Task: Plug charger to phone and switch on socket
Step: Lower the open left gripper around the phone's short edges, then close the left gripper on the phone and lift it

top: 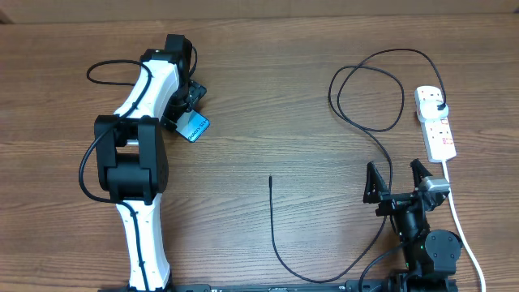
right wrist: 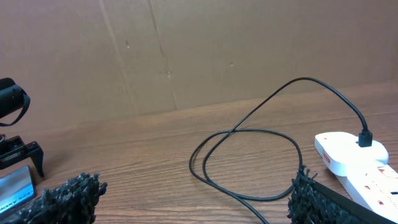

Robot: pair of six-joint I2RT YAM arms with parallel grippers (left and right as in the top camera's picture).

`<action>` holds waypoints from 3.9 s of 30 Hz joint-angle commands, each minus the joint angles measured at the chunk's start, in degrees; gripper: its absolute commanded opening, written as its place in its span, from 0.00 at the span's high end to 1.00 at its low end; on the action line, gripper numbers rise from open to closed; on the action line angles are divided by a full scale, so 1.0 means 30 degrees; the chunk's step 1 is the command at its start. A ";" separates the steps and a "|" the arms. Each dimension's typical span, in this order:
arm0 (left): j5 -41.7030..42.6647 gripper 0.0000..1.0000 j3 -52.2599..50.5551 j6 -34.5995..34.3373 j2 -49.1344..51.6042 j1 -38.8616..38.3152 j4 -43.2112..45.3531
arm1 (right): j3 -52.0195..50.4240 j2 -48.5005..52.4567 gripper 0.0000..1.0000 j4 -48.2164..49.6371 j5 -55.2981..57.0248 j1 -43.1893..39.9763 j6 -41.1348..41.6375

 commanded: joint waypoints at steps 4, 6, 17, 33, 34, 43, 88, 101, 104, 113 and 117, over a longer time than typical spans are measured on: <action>0.0015 0.00 0.0211 0.0255 0.0488 0.0015 0.0044 | -0.0204 -0.0189 0.00 0.0087 0.0124 0.0036 0.0058; 0.0022 0.00 0.0211 0.0306 0.0488 0.0015 0.0015 | -0.0204 -0.0189 0.00 0.0087 0.0124 0.0036 0.0058; 0.0007 0.00 0.0204 0.0306 0.0488 -0.0007 -0.0299 | -0.0204 -0.0189 0.00 0.0087 0.0124 0.0036 0.0058; -0.0051 0.00 -0.0189 0.0306 0.0532 -0.0036 -0.0117 | -0.0204 -0.0189 0.00 0.0087 0.0124 0.0036 0.0058; -0.0051 0.00 -0.0189 0.0299 0.0532 -0.0036 -0.0146 | -0.0204 -0.0189 0.00 0.0087 0.0124 0.0036 0.0058; 0.0087 0.00 -0.0189 0.0299 0.0532 -0.0029 -0.0321 | -0.0204 -0.0189 0.00 0.0087 0.0117 0.0036 0.0058; 0.0525 0.00 -0.0189 0.0306 0.0532 -0.0022 -0.0372 | -0.0204 -0.0189 0.00 0.0087 0.0124 0.0036 0.0058; 0.0517 0.00 -0.0189 0.0306 0.0532 -0.0015 -0.0372 | -0.0204 -0.0189 0.00 0.0087 0.0124 0.0036 0.0058; 0.0510 0.00 -0.0189 0.0313 0.0532 -0.0015 -0.0379 | -0.0204 -0.0189 0.00 0.0087 0.0124 0.0036 0.0058; 0.0510 0.03 -0.0189 0.0313 0.0532 -0.0015 -0.0386 | -0.0204 -0.0189 0.00 0.0087 0.0124 0.0036 0.0058; 0.0517 0.06 -0.0189 0.0321 0.0532 -0.0015 -0.0386 | -0.0204 -0.0189 0.00 0.0087 0.0117 0.0036 0.0058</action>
